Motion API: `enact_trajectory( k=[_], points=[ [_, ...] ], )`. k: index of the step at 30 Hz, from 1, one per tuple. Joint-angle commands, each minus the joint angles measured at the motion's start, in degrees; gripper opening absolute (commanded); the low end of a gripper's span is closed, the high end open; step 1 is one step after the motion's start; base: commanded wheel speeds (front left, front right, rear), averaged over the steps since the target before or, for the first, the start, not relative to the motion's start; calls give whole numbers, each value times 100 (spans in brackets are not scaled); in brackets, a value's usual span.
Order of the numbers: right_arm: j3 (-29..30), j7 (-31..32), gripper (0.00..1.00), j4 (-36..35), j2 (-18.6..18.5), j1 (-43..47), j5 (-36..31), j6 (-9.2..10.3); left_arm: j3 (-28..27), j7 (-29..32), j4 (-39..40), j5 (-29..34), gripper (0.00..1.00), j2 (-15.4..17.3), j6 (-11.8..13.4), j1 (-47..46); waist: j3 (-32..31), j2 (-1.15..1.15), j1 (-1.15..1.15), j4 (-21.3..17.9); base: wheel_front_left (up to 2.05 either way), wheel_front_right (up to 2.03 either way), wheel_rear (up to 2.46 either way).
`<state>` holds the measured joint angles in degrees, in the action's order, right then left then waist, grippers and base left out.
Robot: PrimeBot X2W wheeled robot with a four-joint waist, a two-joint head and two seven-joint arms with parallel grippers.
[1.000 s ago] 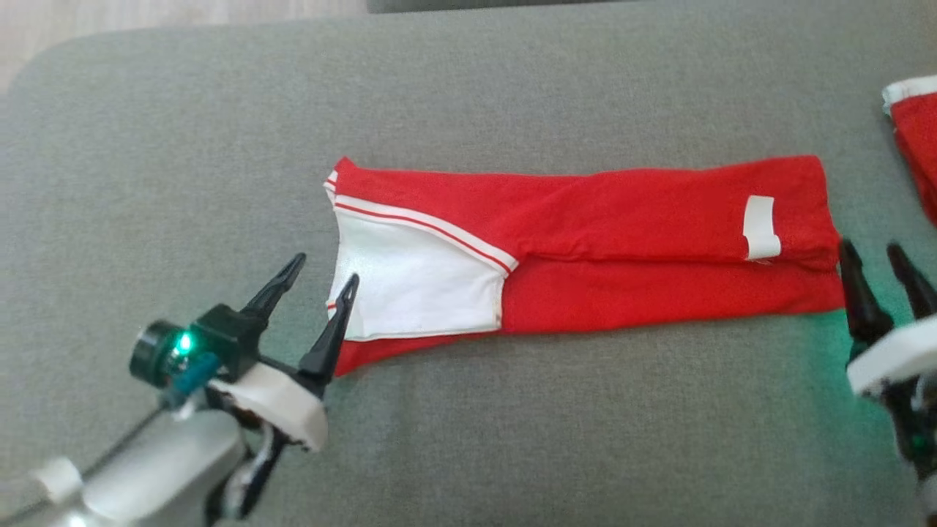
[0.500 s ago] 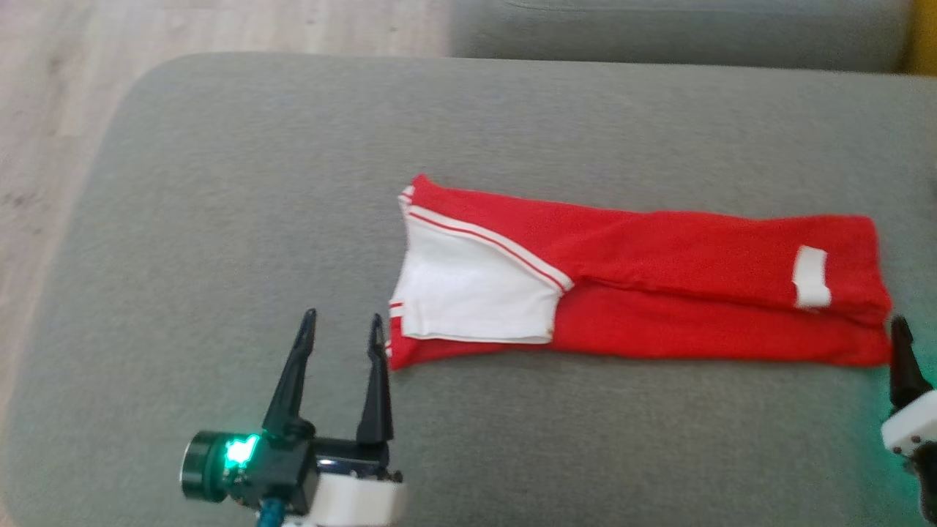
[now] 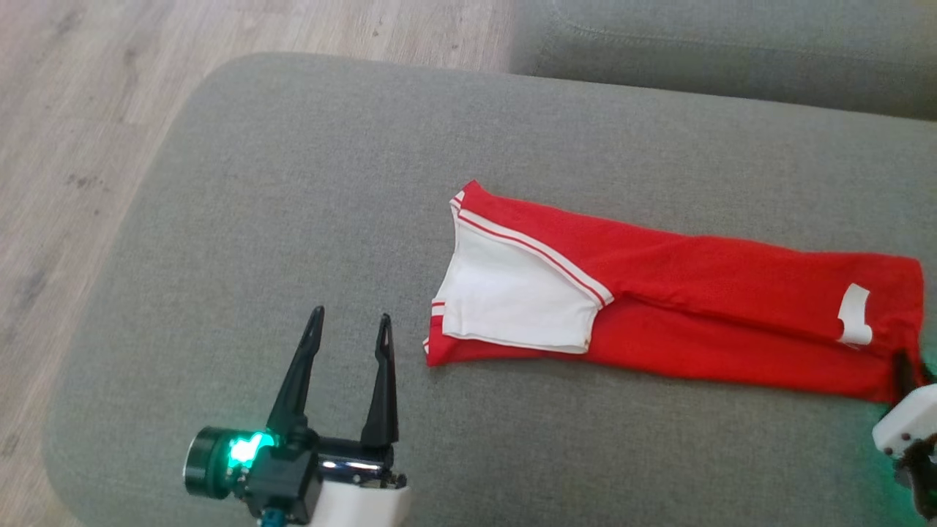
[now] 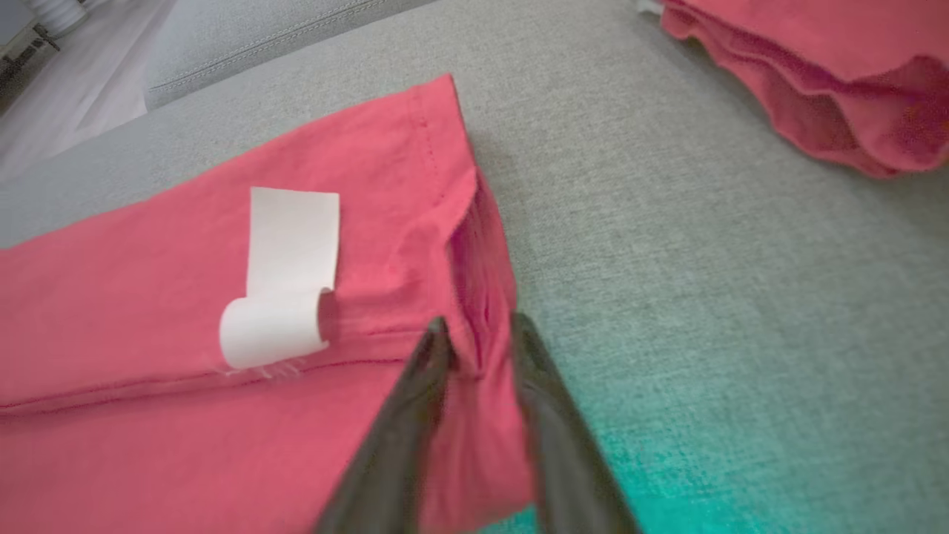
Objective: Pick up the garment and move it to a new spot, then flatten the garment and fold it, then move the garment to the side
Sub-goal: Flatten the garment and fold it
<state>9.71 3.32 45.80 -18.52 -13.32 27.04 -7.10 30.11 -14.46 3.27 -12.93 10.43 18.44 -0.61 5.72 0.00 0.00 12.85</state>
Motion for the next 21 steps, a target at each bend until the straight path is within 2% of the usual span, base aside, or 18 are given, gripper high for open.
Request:
enact_trajectory(
  k=[1,7,13,17,21],
  points=[
    [-112,30,0,-111,-103,-93,-23,-39,-273,-53,145,73,100,-45,-37,-34,-36,0,0,-15,0,0,0],
    [29,-55,0,-268,-324,-115,10,-39,-589,-53,122,284,100,-222,-313,109,-131,0,0,-195,0,0,0],
    [228,66,0,-568,-783,-198,-12,-39,-770,-53,84,430,100,-326,-528,147,-128,0,0,-381,0,0,0],
    [138,360,0,-1220,-928,-320,200,-39,-846,-53,9,512,100,-373,-646,172,-150,0,0,-484,0,0,0],
    [-94,714,0,-2294,-765,-351,539,-39,-882,-53,-66,568,100,-433,-744,191,-181,0,0,-525,0,0,0]
  ],
)
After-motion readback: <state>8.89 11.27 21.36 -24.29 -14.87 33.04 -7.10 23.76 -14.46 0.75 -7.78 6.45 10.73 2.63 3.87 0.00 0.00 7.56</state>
